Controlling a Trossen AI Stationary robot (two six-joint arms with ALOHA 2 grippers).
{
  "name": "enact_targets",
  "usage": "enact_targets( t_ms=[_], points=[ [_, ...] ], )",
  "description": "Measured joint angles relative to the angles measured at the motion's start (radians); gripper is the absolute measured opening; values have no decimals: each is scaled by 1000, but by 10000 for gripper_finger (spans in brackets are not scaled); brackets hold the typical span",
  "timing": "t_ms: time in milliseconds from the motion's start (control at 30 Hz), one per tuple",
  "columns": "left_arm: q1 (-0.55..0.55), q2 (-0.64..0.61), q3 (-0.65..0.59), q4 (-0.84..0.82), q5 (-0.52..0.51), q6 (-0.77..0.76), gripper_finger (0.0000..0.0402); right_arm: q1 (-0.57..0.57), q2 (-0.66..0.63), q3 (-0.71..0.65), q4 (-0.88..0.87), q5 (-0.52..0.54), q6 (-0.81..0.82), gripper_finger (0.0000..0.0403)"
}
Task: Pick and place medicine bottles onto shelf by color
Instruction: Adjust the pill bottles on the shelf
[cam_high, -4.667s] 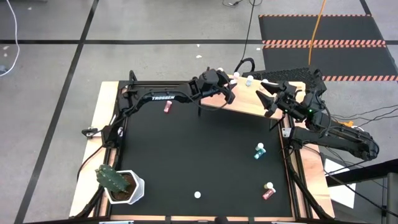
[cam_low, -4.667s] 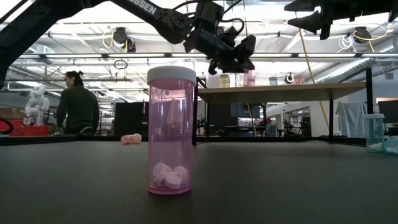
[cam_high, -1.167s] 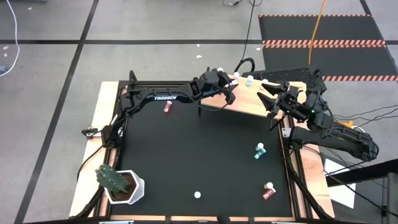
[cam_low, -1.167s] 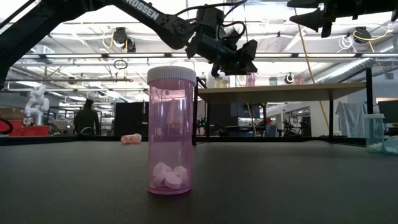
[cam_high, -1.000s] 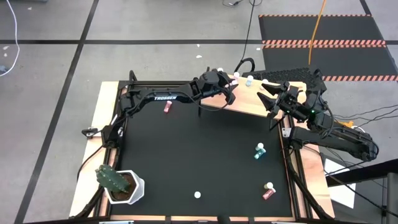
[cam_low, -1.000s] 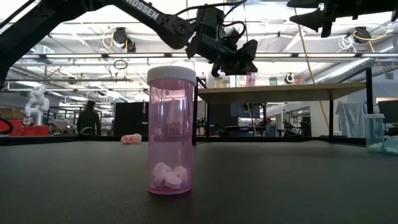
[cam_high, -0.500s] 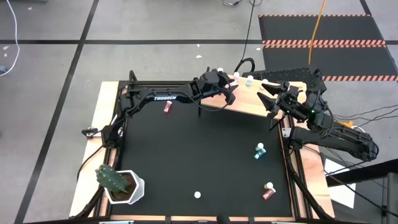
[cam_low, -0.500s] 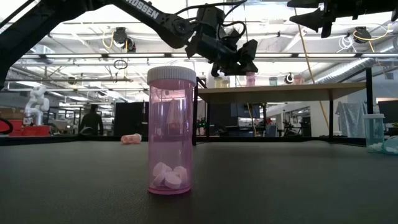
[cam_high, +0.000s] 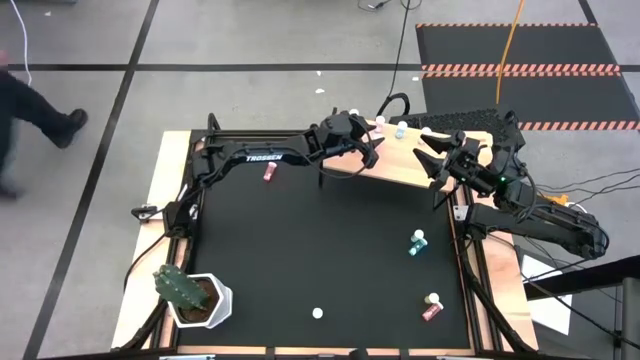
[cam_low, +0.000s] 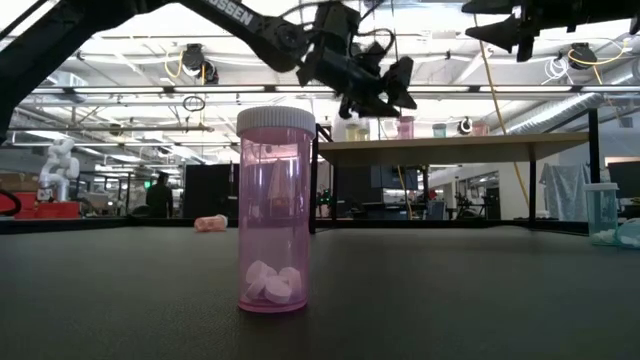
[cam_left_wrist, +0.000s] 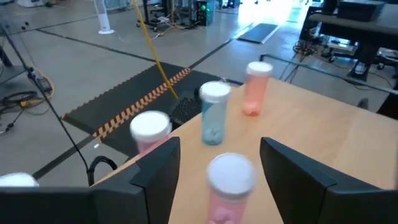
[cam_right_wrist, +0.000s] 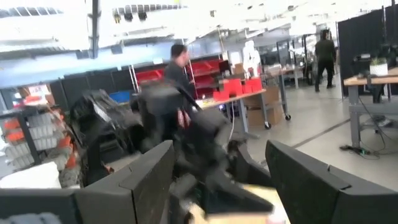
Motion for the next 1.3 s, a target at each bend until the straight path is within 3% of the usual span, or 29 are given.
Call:
enact_targets(
  t_ms=[267, 367, 500, 700, 867, 1033, 1300],
  points=[
    [-46, -152, 0, -28, 9, -7, 223, 5, 41, 0, -206, -27, 0, 249],
    [-47, -228, 0, -93, -50, 23, 223, 5, 90, 0, -254, -27, 0, 238],
    [-14, -296, 1, -210, -130, 72, 223, 5, 199, 0, -234, -37, -2, 202],
    [41, -342, -1, -380, -133, 19, 223, 1, 381, 0, -149, -46, -26, 130],
    [69, -349, 1, -516, -158, -38, 223, -2, 443, 0, -80, -45, 43, 76],
    [113, -312, 0, -673, -143, -59, 223, -3, 448, 0, -56, -22, -4, 33],
    [188, -303, 1, -646, -1, 48, 223, -17, 533, 82, -67, -17, 26, 3]
  ],
)
